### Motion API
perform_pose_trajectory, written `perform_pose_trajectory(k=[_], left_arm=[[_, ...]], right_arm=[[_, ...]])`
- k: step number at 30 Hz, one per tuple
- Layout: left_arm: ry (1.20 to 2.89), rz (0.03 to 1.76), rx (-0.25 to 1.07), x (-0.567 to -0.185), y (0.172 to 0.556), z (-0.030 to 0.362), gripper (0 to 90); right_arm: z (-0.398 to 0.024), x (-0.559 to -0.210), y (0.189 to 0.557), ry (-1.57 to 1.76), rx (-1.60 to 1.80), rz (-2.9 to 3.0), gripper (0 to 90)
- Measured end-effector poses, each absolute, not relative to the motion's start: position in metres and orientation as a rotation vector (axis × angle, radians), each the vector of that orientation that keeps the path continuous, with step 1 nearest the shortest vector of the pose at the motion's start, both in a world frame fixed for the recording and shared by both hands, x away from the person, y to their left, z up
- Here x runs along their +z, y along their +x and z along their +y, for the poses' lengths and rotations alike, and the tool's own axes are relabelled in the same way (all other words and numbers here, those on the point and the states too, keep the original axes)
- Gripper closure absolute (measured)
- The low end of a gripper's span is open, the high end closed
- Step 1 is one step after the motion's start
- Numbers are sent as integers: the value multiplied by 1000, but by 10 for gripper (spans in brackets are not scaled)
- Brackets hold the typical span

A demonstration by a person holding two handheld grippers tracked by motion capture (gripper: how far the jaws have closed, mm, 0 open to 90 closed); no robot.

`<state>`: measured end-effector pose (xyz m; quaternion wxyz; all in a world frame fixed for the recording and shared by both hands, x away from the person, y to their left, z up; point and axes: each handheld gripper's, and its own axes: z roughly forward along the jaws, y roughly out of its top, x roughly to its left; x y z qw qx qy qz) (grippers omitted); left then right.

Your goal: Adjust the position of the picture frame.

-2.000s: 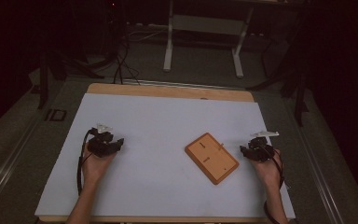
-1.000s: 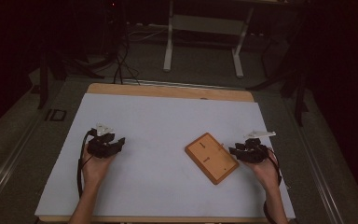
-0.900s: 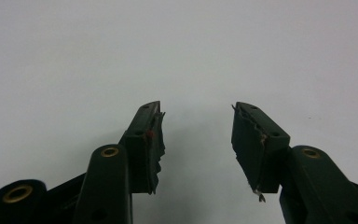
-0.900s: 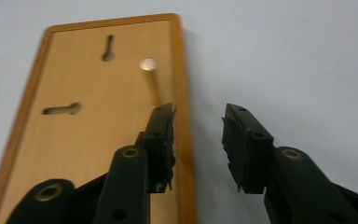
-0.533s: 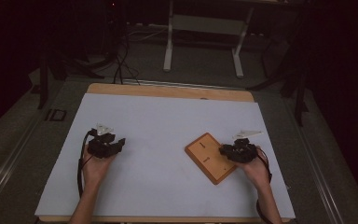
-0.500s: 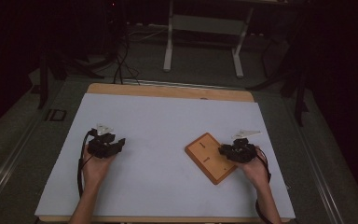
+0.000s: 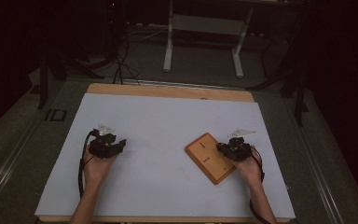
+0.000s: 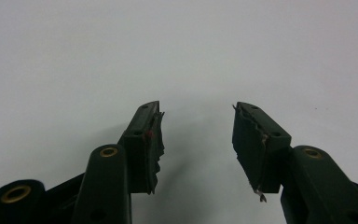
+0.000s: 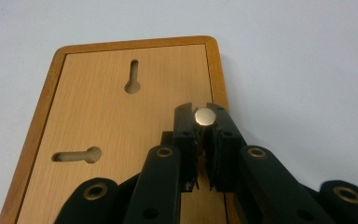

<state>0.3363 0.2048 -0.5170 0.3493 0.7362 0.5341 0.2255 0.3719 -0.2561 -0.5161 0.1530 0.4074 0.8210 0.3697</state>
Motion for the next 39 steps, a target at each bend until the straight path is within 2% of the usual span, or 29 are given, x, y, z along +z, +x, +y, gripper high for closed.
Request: perform_pose_trajectory(k=[17,39], left_arm=[[1906,1392,580,-517,337,206,525],[1920,1384,572,-519,337,201,523]], right_arm=[[-253,-512,368,1122,1135,2326,844],[-221,-507,365,1031,1246,2420,844]])
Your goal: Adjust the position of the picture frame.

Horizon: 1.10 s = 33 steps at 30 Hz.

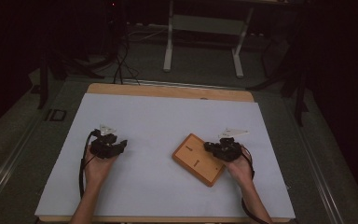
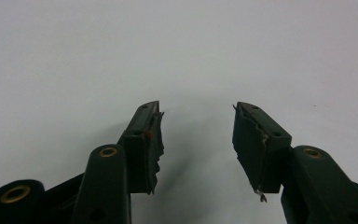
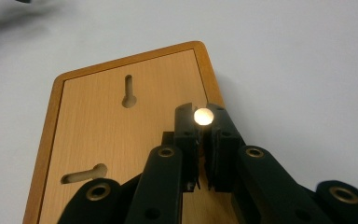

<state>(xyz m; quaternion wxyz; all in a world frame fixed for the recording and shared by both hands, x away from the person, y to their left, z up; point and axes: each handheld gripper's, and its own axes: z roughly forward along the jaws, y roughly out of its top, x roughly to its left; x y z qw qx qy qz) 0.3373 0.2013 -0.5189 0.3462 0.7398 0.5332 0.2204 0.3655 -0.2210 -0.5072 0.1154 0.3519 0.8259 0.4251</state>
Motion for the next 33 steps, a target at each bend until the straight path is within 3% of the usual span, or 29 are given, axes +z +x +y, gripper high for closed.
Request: perform_pose_trajectory(k=[33], left_arm=[[1919,1389,570,-520,337,202,520]], right_arm=[[-162,-496,370,779,1264,2584,843]])
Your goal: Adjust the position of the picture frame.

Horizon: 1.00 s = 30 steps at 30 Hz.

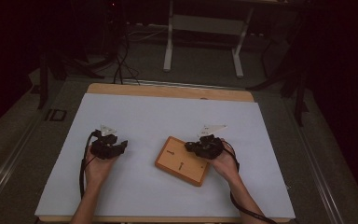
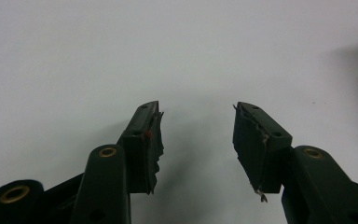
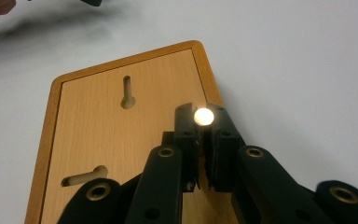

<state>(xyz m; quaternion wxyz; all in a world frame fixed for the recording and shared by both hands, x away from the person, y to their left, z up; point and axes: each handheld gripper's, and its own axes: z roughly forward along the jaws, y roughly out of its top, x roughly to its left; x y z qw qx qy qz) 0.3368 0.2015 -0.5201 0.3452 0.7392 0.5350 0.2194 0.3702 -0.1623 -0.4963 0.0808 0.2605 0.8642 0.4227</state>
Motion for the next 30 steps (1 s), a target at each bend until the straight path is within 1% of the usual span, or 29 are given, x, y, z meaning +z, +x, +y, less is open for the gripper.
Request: perform_pose_trajectory(k=[23,25,30], left_arm=[[1941,1360,553,-521,336,194,522],[1946,1338,529,-520,335,192,538],[1971,1254,437,-520,329,180,664]], right_arm=[[-116,-509,373,537,1273,2712,842],[-115,-509,373,530,1275,2720,841],[-116,-510,374,532,1285,2716,841]])
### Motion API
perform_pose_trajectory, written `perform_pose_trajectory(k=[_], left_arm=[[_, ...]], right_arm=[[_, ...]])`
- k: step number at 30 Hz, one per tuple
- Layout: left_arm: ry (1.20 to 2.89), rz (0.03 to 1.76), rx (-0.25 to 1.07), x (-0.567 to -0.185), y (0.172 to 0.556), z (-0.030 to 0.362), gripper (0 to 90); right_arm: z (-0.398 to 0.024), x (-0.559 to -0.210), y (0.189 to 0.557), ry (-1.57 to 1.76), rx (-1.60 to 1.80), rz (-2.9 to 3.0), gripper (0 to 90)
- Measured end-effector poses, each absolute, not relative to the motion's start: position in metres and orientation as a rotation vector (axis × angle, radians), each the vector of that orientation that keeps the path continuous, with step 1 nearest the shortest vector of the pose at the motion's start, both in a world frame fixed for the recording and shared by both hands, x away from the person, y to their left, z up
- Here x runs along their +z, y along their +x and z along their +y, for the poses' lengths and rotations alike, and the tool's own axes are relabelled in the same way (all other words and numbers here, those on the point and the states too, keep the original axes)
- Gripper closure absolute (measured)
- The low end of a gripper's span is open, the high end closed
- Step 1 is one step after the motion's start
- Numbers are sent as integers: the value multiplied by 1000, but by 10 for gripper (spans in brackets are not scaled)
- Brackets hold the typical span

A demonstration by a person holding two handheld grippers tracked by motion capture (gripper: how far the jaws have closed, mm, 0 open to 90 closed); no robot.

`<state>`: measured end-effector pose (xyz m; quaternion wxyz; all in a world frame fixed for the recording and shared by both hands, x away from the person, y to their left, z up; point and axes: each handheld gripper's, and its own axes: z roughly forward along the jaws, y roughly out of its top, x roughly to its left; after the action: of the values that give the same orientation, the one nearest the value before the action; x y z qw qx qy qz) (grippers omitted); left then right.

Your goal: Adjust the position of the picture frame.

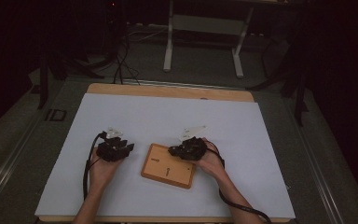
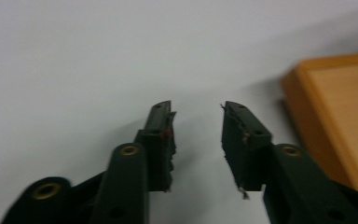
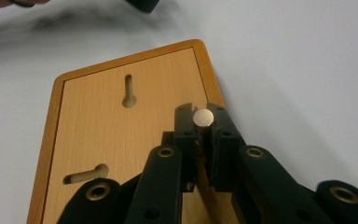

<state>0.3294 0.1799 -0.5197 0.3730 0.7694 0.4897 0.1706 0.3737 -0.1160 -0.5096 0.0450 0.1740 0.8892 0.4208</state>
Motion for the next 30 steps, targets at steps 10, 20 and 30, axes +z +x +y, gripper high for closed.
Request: perform_pose_trajectory(k=[10,20,30], left_arm=[[2099,1130,273,-525,317,151,900],[2142,1098,214,-527,310,138,900],[2151,1102,223,-530,311,134,900]], right_arm=[[-120,-510,376,548,1300,2713,841],[-119,-512,378,550,1291,2729,841],[-120,-516,380,581,1290,2722,842]])
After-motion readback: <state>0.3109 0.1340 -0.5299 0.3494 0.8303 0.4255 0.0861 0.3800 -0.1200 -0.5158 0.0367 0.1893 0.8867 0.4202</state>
